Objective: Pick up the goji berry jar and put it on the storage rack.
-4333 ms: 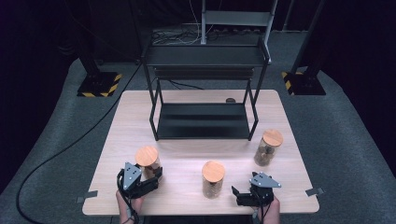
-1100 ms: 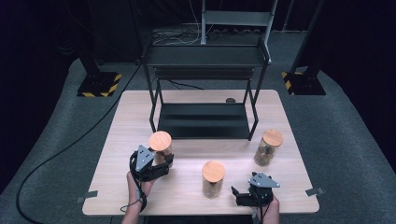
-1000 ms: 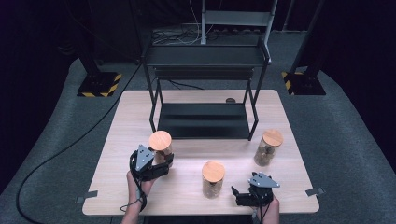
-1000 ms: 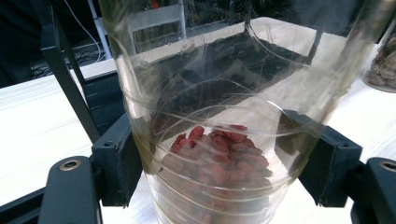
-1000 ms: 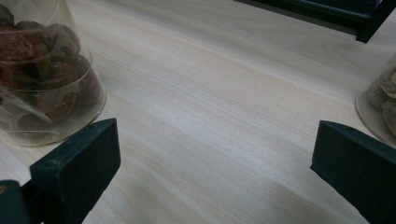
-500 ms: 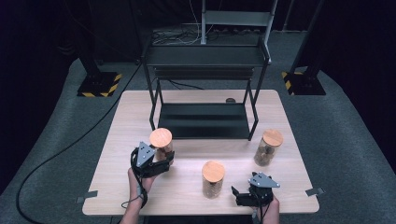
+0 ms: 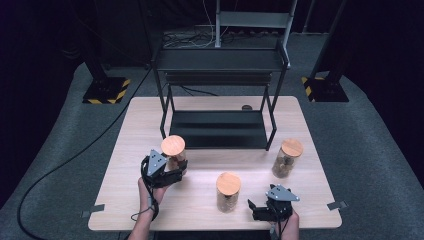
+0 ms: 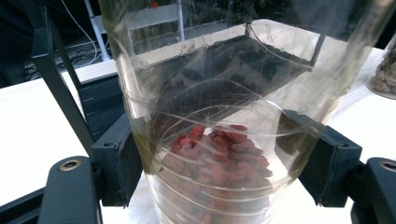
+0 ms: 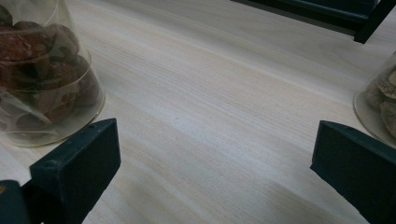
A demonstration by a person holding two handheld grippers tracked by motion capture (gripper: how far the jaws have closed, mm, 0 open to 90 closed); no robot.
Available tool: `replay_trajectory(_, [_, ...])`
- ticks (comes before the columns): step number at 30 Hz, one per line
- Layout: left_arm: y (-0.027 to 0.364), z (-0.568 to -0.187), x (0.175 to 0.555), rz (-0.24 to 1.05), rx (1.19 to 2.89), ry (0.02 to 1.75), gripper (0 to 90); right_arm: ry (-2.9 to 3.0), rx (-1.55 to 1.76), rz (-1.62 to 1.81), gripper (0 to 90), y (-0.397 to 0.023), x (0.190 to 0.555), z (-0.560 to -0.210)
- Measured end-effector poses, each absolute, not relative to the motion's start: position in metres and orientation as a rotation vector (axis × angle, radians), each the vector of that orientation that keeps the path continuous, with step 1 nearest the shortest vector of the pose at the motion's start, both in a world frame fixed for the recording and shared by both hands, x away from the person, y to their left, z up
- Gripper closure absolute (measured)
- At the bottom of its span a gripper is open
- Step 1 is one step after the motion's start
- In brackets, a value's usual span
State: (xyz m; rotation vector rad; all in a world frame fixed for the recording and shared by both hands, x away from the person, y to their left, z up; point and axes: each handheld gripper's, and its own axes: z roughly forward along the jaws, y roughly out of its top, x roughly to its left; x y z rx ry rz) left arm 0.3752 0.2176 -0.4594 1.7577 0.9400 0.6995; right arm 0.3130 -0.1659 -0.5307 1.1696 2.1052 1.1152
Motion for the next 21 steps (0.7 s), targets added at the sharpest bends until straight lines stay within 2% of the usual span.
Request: replay_trajectory(21, [0.211, -0.456, 0.388, 0.688, 1.758, 0.935, 24.5, 2.113, 1.165, 1.122, 0.3, -0.166, 0.313, -0.531])
